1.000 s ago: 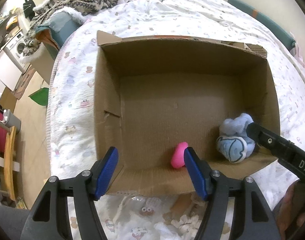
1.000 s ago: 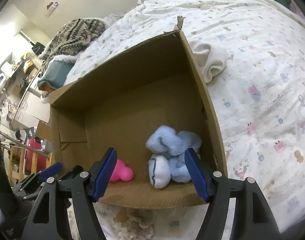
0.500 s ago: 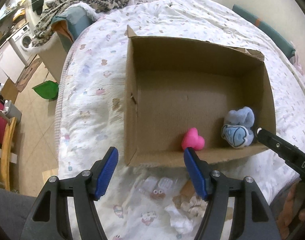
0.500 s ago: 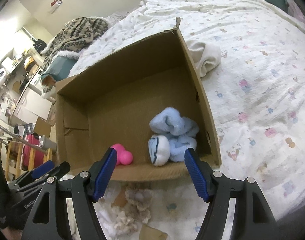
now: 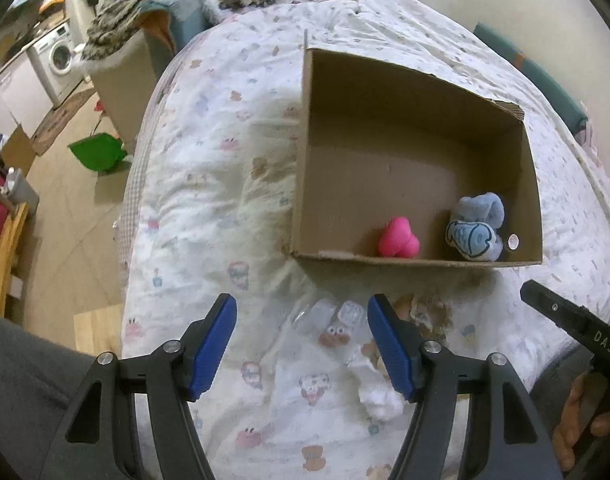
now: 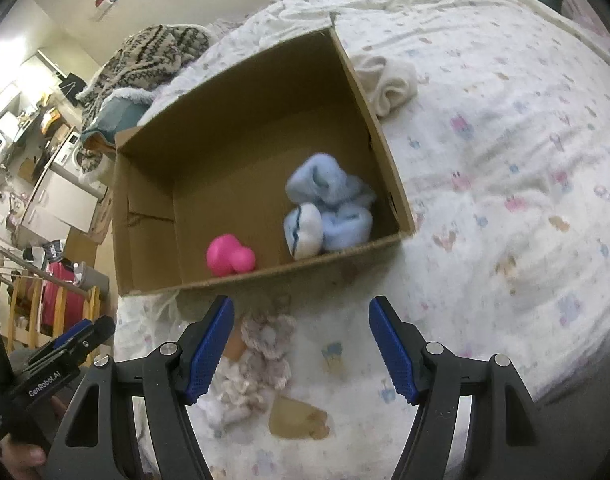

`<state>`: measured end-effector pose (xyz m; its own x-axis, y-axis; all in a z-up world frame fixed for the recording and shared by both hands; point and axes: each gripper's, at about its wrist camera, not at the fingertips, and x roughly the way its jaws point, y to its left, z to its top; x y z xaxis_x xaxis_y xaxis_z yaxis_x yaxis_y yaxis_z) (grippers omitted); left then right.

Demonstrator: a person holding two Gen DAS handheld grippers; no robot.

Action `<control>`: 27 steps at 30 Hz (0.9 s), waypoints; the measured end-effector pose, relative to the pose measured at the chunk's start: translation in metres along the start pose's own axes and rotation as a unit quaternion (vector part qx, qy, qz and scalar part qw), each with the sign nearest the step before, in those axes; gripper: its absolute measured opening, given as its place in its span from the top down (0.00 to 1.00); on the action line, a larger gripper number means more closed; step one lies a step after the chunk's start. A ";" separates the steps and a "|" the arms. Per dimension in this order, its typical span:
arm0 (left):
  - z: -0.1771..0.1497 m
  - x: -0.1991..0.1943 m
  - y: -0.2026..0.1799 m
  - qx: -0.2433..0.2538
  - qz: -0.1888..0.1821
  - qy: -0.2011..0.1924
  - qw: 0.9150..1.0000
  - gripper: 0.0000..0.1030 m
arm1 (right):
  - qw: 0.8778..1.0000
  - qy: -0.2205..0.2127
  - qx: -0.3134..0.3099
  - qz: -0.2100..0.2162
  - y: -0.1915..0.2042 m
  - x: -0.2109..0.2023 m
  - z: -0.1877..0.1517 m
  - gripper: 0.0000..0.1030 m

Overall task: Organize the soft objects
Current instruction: 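Withdraw both tools from the box back toward the remaining items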

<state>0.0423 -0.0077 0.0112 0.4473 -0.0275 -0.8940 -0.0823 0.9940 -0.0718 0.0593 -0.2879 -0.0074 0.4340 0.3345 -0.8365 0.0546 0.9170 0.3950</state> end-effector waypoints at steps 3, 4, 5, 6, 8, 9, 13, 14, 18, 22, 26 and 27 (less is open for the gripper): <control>-0.008 0.001 0.007 -0.010 0.005 0.003 1.000 0.37 | 1.000 0.013 0.015 0.000 -0.006 0.002 -0.008 0.28; -0.010 0.003 0.009 -0.012 0.005 0.005 1.000 0.37 | 1.000 0.019 0.024 0.006 -0.008 0.004 -0.010 0.28; -0.013 0.004 0.011 -0.015 0.008 0.008 1.000 0.37 | 0.999 0.025 0.031 0.009 -0.010 0.005 -0.012 0.28; -0.014 0.005 0.013 -0.020 0.010 0.011 1.000 0.37 | 0.999 0.030 0.036 0.010 -0.012 0.006 -0.013 0.28; -0.019 0.007 0.019 -0.034 0.007 0.017 0.999 0.37 | 0.998 0.041 0.044 0.008 -0.015 0.010 -0.017 0.28; -0.020 0.007 0.021 -0.038 0.006 0.018 0.999 0.37 | 0.998 0.047 0.047 0.008 -0.016 0.012 -0.019 0.28; -0.019 0.009 0.024 -0.045 0.021 0.012 0.999 0.37 | 0.997 0.057 0.051 0.010 -0.016 0.015 -0.022 0.28; -0.019 0.009 0.026 -0.048 0.021 0.012 0.999 0.37 | 0.997 0.057 0.047 0.009 -0.015 0.016 -0.022 0.28; -0.019 0.014 0.028 -0.056 0.016 0.021 0.998 0.37 | 0.994 0.103 0.019 -0.006 -0.007 0.032 -0.030 0.28; -0.018 0.015 0.028 -0.058 0.013 0.018 0.998 0.37 | 0.983 0.183 -0.003 0.006 0.004 0.062 -0.045 0.29; -0.017 0.016 0.029 -0.062 0.013 0.020 0.998 0.37 | 0.977 0.215 -0.013 0.007 0.009 0.077 -0.052 0.40; -0.017 0.016 0.031 -0.065 0.012 0.021 0.998 0.37 | 0.976 0.218 -0.017 0.007 0.010 0.079 -0.054 0.43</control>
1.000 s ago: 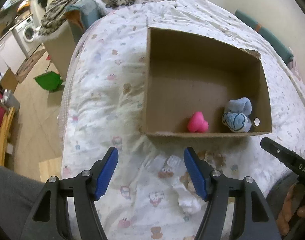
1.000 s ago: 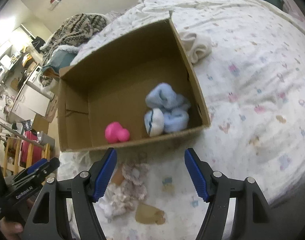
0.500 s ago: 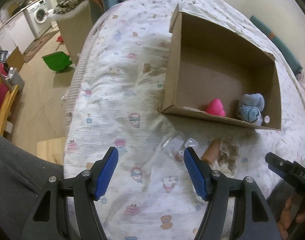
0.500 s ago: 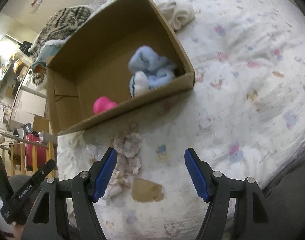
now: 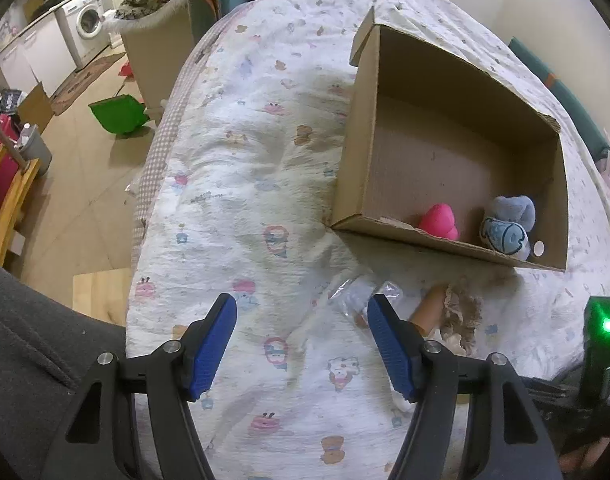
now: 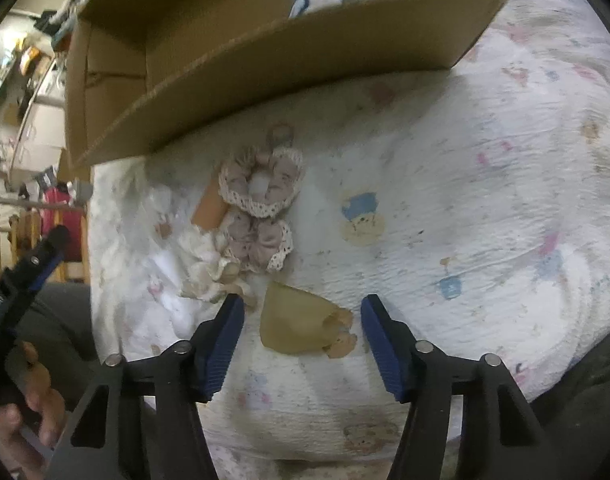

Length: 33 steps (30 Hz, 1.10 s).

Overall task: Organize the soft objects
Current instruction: 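Withdraw both tools from the box back toward the remaining items, then grasp the clear plastic bag with the left tool while the right tool grasps the beige pad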

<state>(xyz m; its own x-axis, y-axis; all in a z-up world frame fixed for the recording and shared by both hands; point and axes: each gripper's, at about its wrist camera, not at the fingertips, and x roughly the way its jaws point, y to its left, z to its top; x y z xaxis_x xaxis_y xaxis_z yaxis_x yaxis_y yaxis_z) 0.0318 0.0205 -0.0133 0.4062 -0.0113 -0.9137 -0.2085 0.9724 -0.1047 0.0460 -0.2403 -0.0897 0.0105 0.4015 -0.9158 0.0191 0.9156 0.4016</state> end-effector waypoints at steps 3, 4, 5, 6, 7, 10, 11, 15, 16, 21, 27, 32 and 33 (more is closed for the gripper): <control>0.001 0.002 0.005 -0.013 -0.003 0.005 1.000 0.37 | 1.000 0.011 -0.019 -0.020 0.007 0.008 -0.002 0.66; 0.001 0.003 0.006 -0.016 -0.003 0.006 1.000 0.37 | 0.999 0.012 -0.029 -0.021 0.010 0.009 -0.003 0.72; 0.002 0.003 0.008 -0.020 -0.005 0.008 1.000 0.37 | 0.999 0.012 -0.035 -0.021 0.012 0.009 -0.005 0.82; 0.002 0.003 0.010 -0.022 -0.005 0.008 1.000 0.37 | 0.999 0.010 -0.039 -0.021 0.014 0.007 -0.007 0.86; 0.002 0.003 0.012 -0.026 -0.004 0.008 1.000 0.37 | 0.999 0.003 -0.042 -0.022 0.015 0.004 -0.007 0.91; 0.002 0.003 0.018 -0.036 0.003 0.010 0.999 0.37 | 0.999 -0.029 -0.031 -0.012 0.012 -0.012 -0.006 0.93; 0.002 0.004 0.021 -0.041 0.003 0.012 0.999 0.37 | 0.999 -0.042 -0.026 -0.009 0.012 -0.017 -0.006 0.93; 0.002 0.009 0.024 -0.048 0.007 0.021 0.999 0.37 | 0.995 -0.100 -0.014 0.019 0.010 -0.039 -0.004 0.93; 0.002 0.009 0.023 -0.047 0.006 0.022 0.999 0.37 | 0.993 -0.114 -0.014 0.027 0.010 -0.045 -0.004 0.93; 0.000 0.019 -0.004 0.011 -0.012 0.043 0.999 0.37 | 0.989 -0.142 -0.005 0.047 0.007 -0.056 -0.002 0.93; -0.001 0.047 -0.058 0.127 -0.018 0.081 0.988 0.38 | 0.988 -0.143 0.013 0.058 -0.005 -0.058 0.005 0.93; 0.001 0.074 -0.075 0.150 -0.005 0.099 0.984 0.41 | 0.989 -0.135 0.024 0.058 -0.015 -0.057 0.005 0.93; 0.001 0.080 -0.077 0.152 0.002 0.102 0.983 0.41 | 0.989 -0.132 0.027 0.059 -0.016 -0.056 0.005 0.93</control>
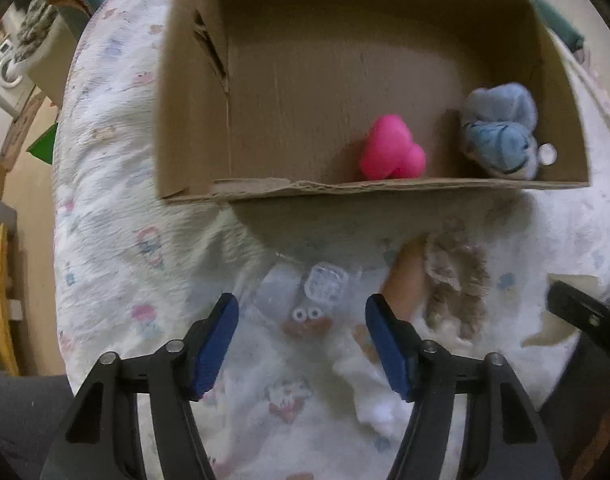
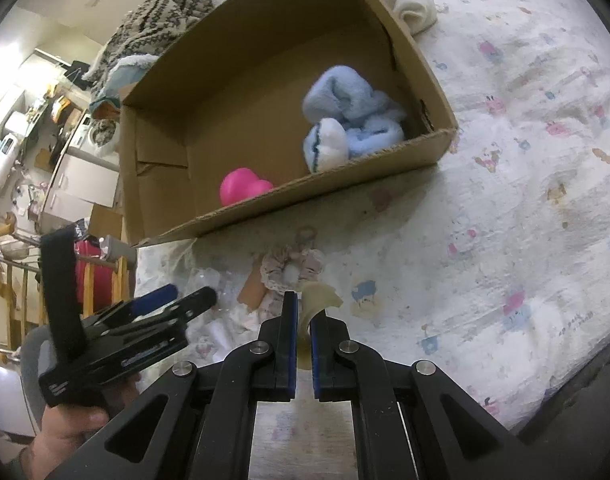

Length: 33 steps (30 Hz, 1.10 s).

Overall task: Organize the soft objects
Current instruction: 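Grasp the clear plastic bag with the left tool while the right tool grasps the beige pad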

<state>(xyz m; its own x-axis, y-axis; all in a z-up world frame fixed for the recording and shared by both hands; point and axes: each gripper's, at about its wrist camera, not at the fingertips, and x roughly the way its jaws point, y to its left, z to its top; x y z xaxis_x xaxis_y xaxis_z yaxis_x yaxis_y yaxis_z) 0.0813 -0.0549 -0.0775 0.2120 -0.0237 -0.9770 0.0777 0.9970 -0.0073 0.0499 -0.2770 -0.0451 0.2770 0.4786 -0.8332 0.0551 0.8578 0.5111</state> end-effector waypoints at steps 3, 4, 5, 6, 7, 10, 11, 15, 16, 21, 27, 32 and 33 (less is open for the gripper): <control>0.003 0.013 -0.001 -0.001 0.015 0.016 1.000 0.45 | 1.000 0.001 0.003 -0.003 -0.001 0.002 0.000 0.93; 0.004 0.015 -0.001 -0.004 0.015 0.018 1.000 0.50 | 1.000 0.002 0.004 -0.003 -0.001 0.003 0.000 0.93; 0.005 0.016 -0.002 -0.005 0.010 0.020 1.000 0.56 | 1.000 0.002 0.004 -0.004 -0.001 0.003 0.001 0.93; 0.005 0.016 -0.004 -0.001 0.013 0.020 1.000 0.57 | 1.000 0.003 0.003 -0.004 0.000 0.004 0.001 0.93; 0.006 0.016 -0.006 0.005 0.018 0.018 1.000 0.60 | 1.000 0.004 0.001 -0.005 0.002 0.006 0.002 0.93; 0.004 0.017 -0.010 0.014 0.028 0.017 0.999 0.79 | 1.000 0.007 -0.004 -0.007 0.004 0.008 0.002 0.93; 0.003 0.016 -0.007 0.009 0.025 0.016 1.000 0.80 | 1.000 0.007 -0.005 -0.008 0.005 0.008 0.002 0.93; 0.004 0.012 0.002 -0.011 0.012 0.012 1.000 0.82 | 1.000 0.006 -0.007 -0.010 0.006 0.009 0.002 0.93; 0.004 0.010 0.003 -0.015 0.011 0.009 1.000 0.83 | 1.000 0.006 -0.007 -0.011 0.006 0.009 0.002 0.93; 0.001 -0.003 0.014 -0.033 0.016 -0.004 0.999 0.84 | 1.000 0.002 -0.003 -0.011 0.004 0.007 0.002 0.93; -0.016 -0.028 0.032 -0.057 0.035 -0.027 0.997 0.84 | 1.000 -0.008 -0.008 -0.011 0.007 0.004 0.001 0.93; -0.032 -0.053 0.046 -0.074 0.042 -0.049 0.995 0.84 | 1.000 -0.018 -0.010 -0.010 0.007 -0.001 0.002 0.93; -0.035 -0.060 0.048 -0.076 0.046 -0.057 0.994 0.84 | 1.000 -0.021 -0.011 -0.010 0.007 -0.003 0.002 0.93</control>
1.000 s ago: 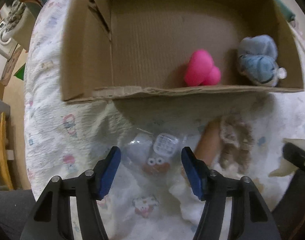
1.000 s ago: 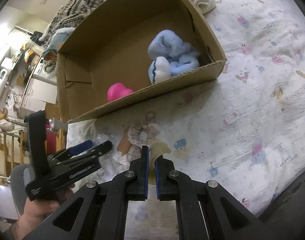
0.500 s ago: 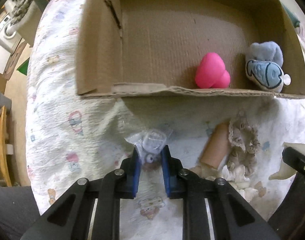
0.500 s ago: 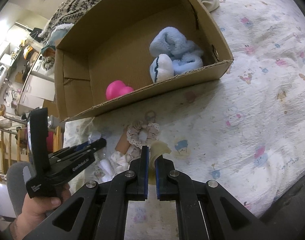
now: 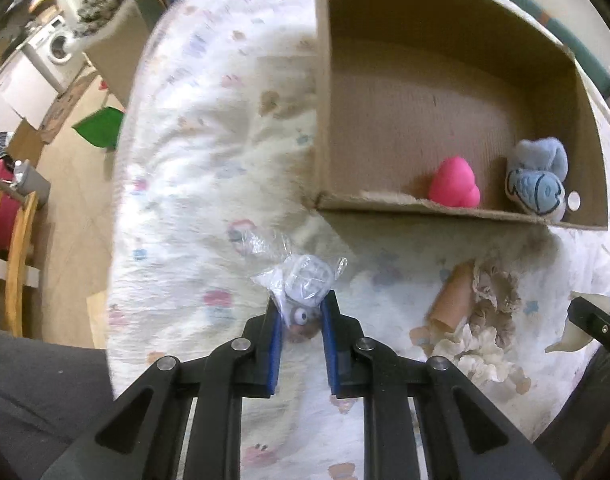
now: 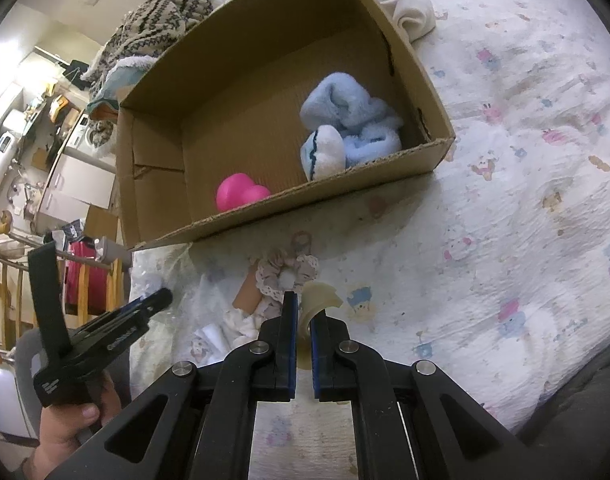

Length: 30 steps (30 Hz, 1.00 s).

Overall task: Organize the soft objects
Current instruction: 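Grasp the clear plastic bag with the left tool while the right tool grasps the beige pad, then lower the plastic bag and beige pad into the box and open both tools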

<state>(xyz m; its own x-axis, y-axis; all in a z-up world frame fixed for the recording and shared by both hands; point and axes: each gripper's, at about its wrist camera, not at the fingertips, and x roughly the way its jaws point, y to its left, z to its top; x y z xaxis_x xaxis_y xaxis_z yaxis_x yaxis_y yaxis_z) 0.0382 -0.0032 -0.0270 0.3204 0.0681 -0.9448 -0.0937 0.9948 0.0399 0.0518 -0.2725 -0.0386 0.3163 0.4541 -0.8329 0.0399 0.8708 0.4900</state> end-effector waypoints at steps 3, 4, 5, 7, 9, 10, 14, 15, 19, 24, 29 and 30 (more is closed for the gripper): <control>-0.004 -0.018 0.003 -0.008 0.002 -0.016 1.000 0.84 | 1.000 -0.008 0.000 0.001 0.001 -0.004 0.000 0.93; -0.006 -0.022 0.004 -0.011 0.001 -0.020 1.000 0.84 | 1.000 -0.010 -0.002 0.000 0.002 -0.005 0.000 0.93; -0.008 -0.027 0.006 -0.016 0.000 -0.024 1.000 0.85 | 1.000 -0.012 -0.003 -0.002 0.002 -0.006 0.000 0.93; -0.011 -0.034 0.003 -0.021 -0.007 -0.029 0.999 0.85 | 1.000 -0.018 -0.006 -0.003 0.003 -0.009 0.000 0.93; -0.011 -0.041 -0.004 -0.020 -0.014 -0.040 0.999 0.85 | 1.000 -0.028 -0.008 -0.002 0.003 -0.012 0.000 0.93; -0.011 -0.045 -0.006 -0.021 -0.016 -0.045 0.999 0.85 | 0.999 -0.033 -0.011 -0.001 0.005 -0.015 0.000 0.93; -0.007 -0.072 0.000 -0.024 -0.022 -0.078 0.996 0.85 | 0.998 -0.056 -0.020 0.005 0.009 -0.025 0.003 0.93; -0.006 -0.080 -0.001 -0.022 -0.022 -0.089 0.996 0.85 | 0.998 -0.061 -0.021 0.007 0.010 -0.028 0.004 0.93; 0.005 -0.097 0.000 -0.016 -0.025 -0.116 0.993 0.85 | 0.996 -0.079 -0.032 0.017 0.019 -0.040 0.011 0.93; 0.025 -0.113 -0.003 -0.011 -0.037 -0.134 0.990 0.85 | 0.993 -0.105 -0.038 0.036 0.028 -0.057 0.025 0.93; 0.047 -0.121 -0.016 0.005 -0.041 -0.150 0.988 0.85 | 0.991 -0.120 -0.043 0.042 0.036 -0.064 0.041 0.93; 0.051 -0.121 -0.019 0.009 -0.042 -0.151 0.988 0.85 | 0.991 -0.120 -0.045 0.042 0.037 -0.064 0.045 0.93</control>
<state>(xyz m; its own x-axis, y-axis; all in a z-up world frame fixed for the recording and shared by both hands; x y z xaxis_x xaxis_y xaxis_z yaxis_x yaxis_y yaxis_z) 0.0488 -0.0266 0.1030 0.5932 0.0018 -0.8050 -0.0392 0.9989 -0.0266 0.0759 -0.2778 0.0448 0.5324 0.4766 -0.6995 -0.0777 0.8504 0.5203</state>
